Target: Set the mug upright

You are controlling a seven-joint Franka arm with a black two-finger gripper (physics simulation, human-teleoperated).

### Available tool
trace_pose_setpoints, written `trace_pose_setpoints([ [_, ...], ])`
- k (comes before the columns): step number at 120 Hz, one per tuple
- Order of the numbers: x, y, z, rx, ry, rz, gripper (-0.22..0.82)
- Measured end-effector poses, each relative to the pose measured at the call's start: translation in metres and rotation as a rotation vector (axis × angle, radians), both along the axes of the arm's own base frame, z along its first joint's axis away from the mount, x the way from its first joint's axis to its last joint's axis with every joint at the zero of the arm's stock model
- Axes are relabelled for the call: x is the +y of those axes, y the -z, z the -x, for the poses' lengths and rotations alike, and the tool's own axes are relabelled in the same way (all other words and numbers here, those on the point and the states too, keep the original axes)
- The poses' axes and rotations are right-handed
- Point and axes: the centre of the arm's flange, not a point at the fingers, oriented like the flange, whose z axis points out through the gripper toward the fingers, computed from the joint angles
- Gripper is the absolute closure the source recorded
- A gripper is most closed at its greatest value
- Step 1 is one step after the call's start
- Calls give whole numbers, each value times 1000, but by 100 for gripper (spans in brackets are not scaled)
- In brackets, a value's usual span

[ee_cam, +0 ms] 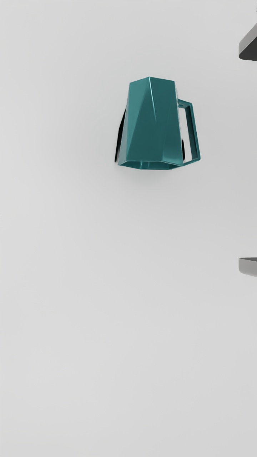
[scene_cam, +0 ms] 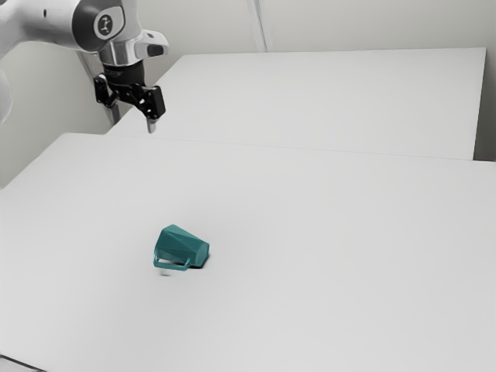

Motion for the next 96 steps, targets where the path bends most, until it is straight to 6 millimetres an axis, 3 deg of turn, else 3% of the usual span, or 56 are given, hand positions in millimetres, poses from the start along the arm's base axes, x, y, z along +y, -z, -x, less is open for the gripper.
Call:
trace_pose_setpoints([
  [13, 4, 0, 2, 1, -15, 41, 0],
  [27, 29, -5, 11, -17, -75, 109, 0],
  [42, 59, 16, 22, -12, -154, 205, 0],
  [79, 134, 115, 49, -9, -352, 441, 0],
  [96, 169, 159, 48, -50, -439, 597, 0],
])
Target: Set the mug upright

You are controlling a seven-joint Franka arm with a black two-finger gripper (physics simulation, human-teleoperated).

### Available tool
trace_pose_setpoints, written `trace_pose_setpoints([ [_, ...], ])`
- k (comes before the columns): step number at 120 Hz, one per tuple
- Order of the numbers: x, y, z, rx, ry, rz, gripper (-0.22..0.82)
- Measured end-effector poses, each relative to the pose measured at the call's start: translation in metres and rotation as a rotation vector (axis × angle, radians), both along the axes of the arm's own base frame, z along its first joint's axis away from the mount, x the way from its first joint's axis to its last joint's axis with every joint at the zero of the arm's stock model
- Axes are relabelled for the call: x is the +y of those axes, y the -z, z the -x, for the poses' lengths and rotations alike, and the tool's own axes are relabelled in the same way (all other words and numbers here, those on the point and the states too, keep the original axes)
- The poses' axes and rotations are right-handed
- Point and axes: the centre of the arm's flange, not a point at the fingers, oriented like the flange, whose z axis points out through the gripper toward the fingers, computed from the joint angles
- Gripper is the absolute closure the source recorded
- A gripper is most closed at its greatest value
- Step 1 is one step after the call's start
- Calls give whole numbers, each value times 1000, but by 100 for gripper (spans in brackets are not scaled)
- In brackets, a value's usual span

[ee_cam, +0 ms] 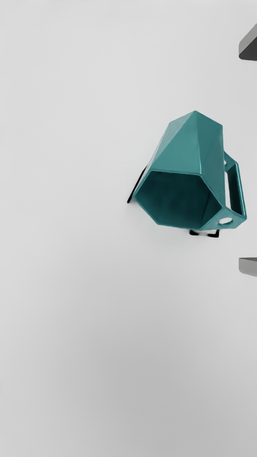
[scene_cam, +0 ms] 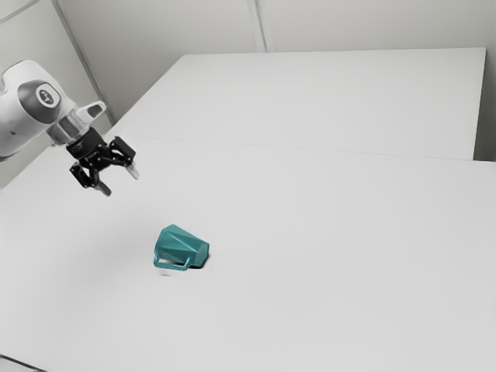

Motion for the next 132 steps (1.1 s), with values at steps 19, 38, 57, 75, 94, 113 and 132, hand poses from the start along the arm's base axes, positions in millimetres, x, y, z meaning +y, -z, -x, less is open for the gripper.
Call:
trace_pose_setpoints([
  [19, 23, 60, 17, -12, -100, 178, 0],
  [38, 49, 107, 22, -32, -159, 300, 0],
  [57, 63, 129, 16, -76, -150, 384, 0],
  [75, 73, 156, -4, -71, -93, 456, 0],
  [94, 68, 172, -9, -58, -15, 542, 0],
  [113, 56, 174, -8, -62, 57, 607, 0],
  [132, 39, 173, -7, -87, 102, 651, 0],
])
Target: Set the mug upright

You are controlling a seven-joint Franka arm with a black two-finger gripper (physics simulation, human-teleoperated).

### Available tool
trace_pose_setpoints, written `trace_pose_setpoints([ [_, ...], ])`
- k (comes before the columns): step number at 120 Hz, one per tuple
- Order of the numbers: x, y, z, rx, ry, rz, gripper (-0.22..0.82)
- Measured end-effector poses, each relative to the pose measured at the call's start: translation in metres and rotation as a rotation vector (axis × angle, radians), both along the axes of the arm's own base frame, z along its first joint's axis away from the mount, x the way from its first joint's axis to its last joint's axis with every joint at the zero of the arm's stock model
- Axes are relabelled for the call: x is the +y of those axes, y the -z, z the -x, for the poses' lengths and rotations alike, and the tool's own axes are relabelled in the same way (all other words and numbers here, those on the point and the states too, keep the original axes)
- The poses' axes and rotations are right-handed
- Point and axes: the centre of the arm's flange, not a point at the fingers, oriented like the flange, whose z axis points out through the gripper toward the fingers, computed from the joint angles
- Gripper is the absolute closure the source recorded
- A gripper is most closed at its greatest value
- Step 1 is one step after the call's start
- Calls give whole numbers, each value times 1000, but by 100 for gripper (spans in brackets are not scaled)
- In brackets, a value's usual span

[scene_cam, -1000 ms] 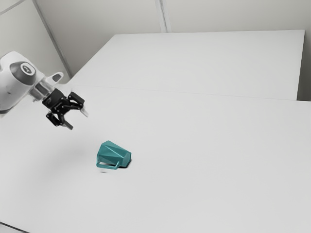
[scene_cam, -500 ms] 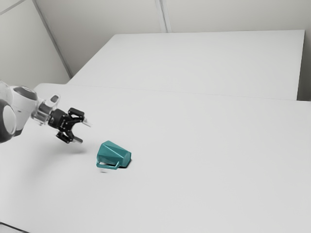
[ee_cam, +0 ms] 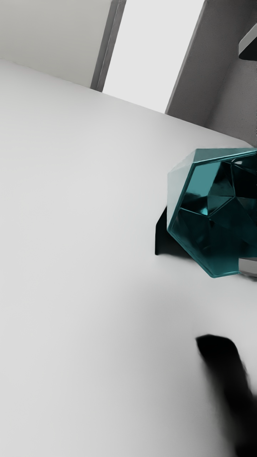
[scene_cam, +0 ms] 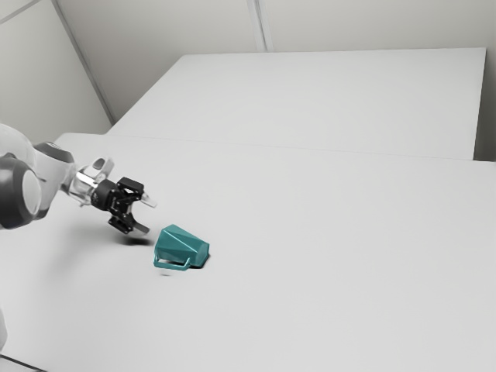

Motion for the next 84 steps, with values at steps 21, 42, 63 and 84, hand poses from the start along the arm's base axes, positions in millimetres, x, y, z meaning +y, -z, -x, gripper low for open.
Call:
trace_pose_setpoints([
  [21, -27, -3, 11, -40, 16, 27, 0],
  [42, -35, 0, 9, -69, 28, 16, 0],
  [63, -51, 2, 25, -81, 21, 21, 0],
  [84, -57, 3, 28, -102, 19, 8, 3],
])
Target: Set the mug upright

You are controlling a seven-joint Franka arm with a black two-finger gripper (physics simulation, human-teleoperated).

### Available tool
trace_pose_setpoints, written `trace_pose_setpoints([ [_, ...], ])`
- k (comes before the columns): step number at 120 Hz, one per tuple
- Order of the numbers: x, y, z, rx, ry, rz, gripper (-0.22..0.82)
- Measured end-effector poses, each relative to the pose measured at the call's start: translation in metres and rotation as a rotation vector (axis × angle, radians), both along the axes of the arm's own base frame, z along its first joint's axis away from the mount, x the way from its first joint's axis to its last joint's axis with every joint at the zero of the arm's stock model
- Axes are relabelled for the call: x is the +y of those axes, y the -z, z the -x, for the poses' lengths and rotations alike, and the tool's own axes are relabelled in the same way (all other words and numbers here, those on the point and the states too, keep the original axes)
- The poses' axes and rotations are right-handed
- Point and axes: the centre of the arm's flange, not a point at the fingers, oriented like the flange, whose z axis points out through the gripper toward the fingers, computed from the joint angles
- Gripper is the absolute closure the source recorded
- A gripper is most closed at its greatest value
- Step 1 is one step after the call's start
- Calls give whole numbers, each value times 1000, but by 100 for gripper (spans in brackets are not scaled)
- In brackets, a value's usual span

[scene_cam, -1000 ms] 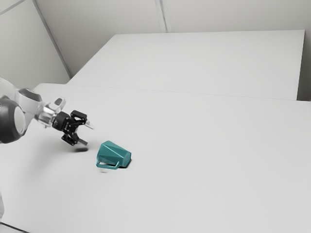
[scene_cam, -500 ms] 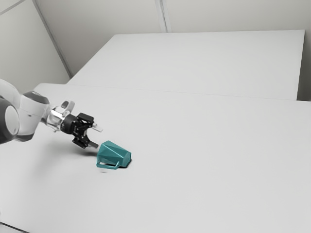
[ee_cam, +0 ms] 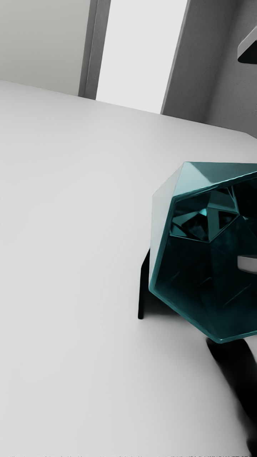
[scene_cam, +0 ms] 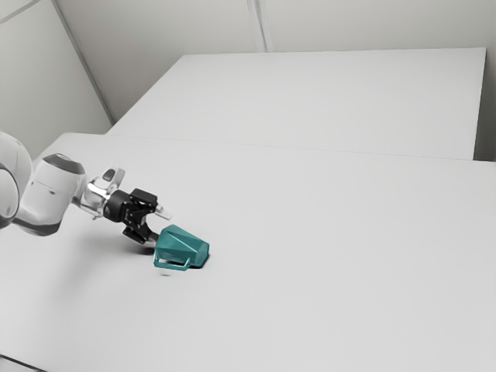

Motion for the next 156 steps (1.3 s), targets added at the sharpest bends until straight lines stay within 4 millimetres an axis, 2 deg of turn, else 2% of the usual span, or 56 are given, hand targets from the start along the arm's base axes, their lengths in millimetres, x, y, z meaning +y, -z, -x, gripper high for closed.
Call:
trace_pose_setpoints([
  [26, -9, 2, 12, -10, -12, -4, 10],
  [72, -19, 8, 6, -24, -12, -14, 27],
  [130, -27, 6, 1, -41, -9, -8, 67],
  [156, -29, -7, -1, -65, -8, -8, 74],
])
